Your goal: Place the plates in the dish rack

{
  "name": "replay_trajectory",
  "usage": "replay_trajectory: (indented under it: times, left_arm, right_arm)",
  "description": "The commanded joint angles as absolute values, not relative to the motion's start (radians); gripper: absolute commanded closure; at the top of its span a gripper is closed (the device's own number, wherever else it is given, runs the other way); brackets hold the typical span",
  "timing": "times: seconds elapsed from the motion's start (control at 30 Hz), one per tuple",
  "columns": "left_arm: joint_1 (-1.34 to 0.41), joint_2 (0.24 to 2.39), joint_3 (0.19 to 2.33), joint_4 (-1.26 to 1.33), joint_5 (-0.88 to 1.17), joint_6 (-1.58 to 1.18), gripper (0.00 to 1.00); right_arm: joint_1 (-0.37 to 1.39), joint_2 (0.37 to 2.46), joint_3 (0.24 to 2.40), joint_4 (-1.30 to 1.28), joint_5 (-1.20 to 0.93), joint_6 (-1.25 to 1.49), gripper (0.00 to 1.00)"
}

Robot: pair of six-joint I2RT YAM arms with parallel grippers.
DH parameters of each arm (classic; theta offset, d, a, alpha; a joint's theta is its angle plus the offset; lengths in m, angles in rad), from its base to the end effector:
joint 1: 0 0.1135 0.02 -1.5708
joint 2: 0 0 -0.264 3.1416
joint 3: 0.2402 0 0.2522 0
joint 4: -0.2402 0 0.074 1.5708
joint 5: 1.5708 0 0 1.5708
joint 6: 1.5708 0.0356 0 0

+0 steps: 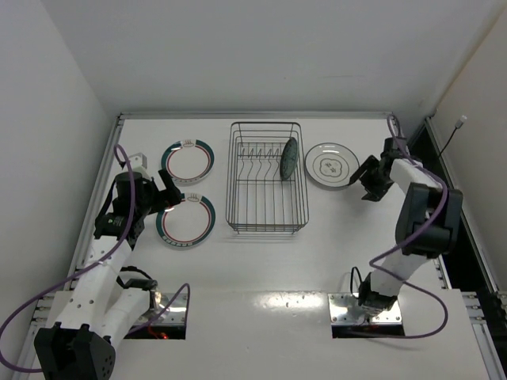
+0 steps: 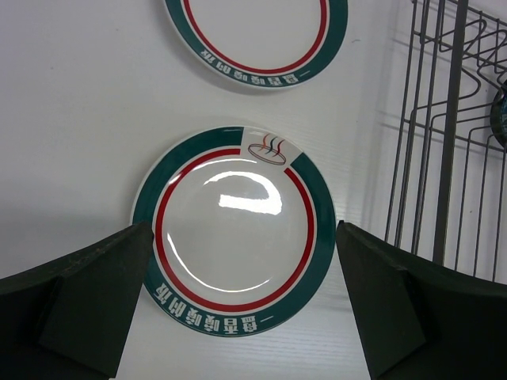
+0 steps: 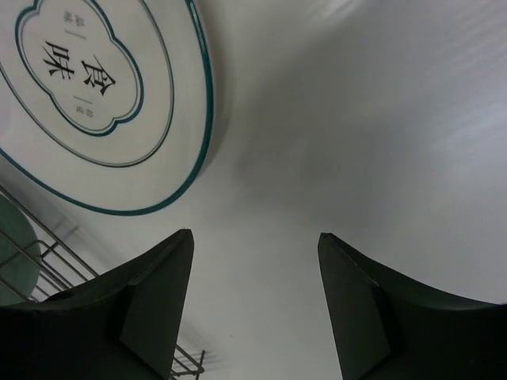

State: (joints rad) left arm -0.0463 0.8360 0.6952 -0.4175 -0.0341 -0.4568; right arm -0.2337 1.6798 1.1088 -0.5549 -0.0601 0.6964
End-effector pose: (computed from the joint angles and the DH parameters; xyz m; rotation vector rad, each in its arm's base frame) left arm 0.1868 -0.0074 0.2764 -0.4559 2.0907 -0.2600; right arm 0.3258 -0.0754 0.1951 1.2005 2.4338 0.2201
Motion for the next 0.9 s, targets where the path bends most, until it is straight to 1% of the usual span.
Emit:
replay_trajectory:
  times: [0.0,0.07,0.3,0.4,0.43,0.5,0.53,0.6,0.67,0.7,0.77,0.8,0.83,0.87]
  left_arm:
    - [-0.057,0.833,0.716,-0.4,-0.041,-0.462,0.0]
    - [-0.057,0.833,0.716,-0.4,-0.041,-0.462,0.0]
    - [-0.057,0.833,0.716,-0.4,-0.041,-0.462,0.0]
    - [-0.057,0.833,0.716,-0.4,-0.041,-0.462,0.0]
    - [-0.057,0.833,0.716,-0.4,-0.041,-0.462,0.0]
    - [-0.057,0.844,0.716,-0.4,-0.041,-0.462,0.0]
    - [-0.057,0.844,0.716,-0.4,-0.041,-0.462,0.0]
    - [-0.057,0.844,0.716,-0.4,-0.041,-0.462,0.0]
    - [-0.057,0.844,0.716,-0.4,-0.041,-0.462,0.0]
    - [-0.057,0.844,0.716,-0.4,-0.041,-0.462,0.0]
    - [-0.057,0.844,0.716,-0.4,-0.041,-0.462,0.0]
    - [-0.057,0.844,0.716,-0.4,-0.041,-0.462,0.0]
    - [-0.057,0.844,0.716,-0.4,-0.041,-0.462,0.0]
    - [-0.057,0.844,0.716,-0.4,-0.041,-0.462,0.0]
  right_arm:
    - [-0.225,1.762,1.169,-0.387,-0.296,0.706,0.39]
    - [-0.225,1.831,1.178,-0.356,-0.318,0.729,0.41]
    - [-0.225,1.976,1.216,-0.313,-0.318,0.821,0.45]
    - [-0.216,2.009,1.227,-0.313,-0.318,0.821,0.51]
    - [-0.216,2.028,1.238,-0.304,-0.318,0.821,0.61]
    - [-0.216,2.04,1.238,-0.304,-0.318,0.811,0.74]
    - [-0.216,2.04,1.238,-0.316,-0.328,0.801,0.9]
    - [-0.229,2.04,1.229,-0.325,-0.328,0.789,1.0]
    - [-0.229,2.002,1.229,-0.36,-0.29,0.759,1.0]
    - [-0.229,1.944,1.229,-0.374,-0.266,0.75,1.0]
    - [-0.218,1.849,1.218,-0.397,-0.152,0.75,1.0]
    - [-0.197,1.792,1.218,-0.408,-0.109,0.75,1.0]
    - [-0.178,1.669,1.198,-0.408,-0.019,0.761,1.0]
    - [-0.157,1.613,1.198,-0.408,0.038,0.761,1.0]
